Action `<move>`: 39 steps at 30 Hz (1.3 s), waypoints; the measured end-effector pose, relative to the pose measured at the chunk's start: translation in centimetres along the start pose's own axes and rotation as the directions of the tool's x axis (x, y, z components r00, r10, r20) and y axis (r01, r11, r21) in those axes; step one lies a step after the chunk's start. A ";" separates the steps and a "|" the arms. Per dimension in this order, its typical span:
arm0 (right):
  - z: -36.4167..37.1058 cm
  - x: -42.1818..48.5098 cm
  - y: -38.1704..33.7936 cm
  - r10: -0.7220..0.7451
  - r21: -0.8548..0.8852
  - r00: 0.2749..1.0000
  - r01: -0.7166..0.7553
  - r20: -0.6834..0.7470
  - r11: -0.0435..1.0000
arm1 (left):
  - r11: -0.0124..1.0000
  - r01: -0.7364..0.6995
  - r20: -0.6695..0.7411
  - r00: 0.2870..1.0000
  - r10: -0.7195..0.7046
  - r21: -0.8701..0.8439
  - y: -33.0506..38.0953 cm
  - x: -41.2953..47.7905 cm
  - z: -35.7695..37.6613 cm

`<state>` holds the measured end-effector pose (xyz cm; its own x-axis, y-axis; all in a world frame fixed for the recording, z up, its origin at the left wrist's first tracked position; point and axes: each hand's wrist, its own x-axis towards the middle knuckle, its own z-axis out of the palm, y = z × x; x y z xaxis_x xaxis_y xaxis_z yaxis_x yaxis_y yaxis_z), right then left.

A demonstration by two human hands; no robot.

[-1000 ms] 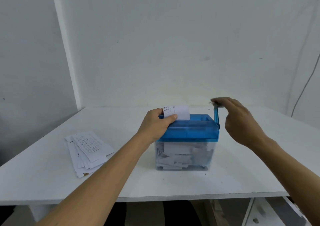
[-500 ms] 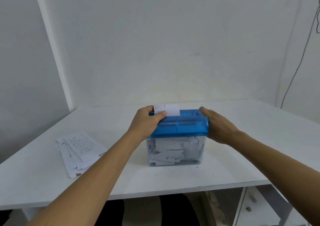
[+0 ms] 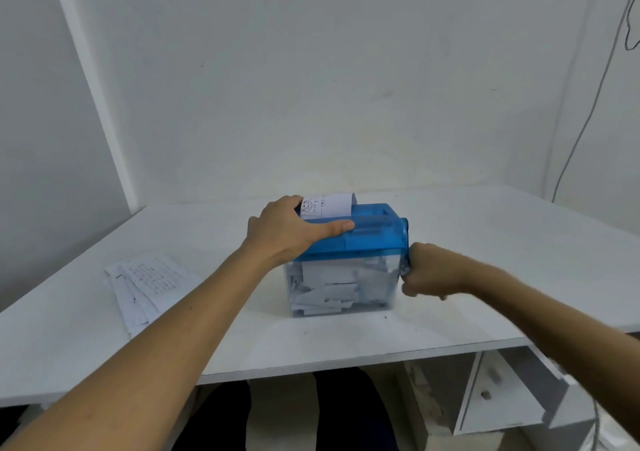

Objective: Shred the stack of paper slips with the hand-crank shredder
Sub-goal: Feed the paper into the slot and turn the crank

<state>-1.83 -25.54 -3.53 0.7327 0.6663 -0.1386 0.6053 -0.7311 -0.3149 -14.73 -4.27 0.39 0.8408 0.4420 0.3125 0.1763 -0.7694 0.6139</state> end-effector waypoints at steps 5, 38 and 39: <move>-5.9 -2.4 -1.2 0.027 0.041 0.912 -0.048 0.409 0.998 | 1.000 0.007 0.067 0.998 -0.006 -0.014 0.3 0.3 -0.4; 3.8 2.8 0.0 0.211 0.772 0.907 0.169 -0.365 0.612 | 0.993 -0.070 0.078 0.994 0.077 -0.100 -0.8 0.9 0.1; 4.3 1.9 -0.1 0.221 0.766 0.901 0.165 -0.373 0.621 | 0.996 -0.060 0.080 0.995 0.066 -0.070 -0.8 0.9 0.2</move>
<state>-1.86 -23.53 -7.81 0.9100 0.3842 0.1560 0.2586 -0.2319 -0.9377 -14.06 -3.35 0.05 0.8888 0.3523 0.2931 0.0893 -0.7605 0.6432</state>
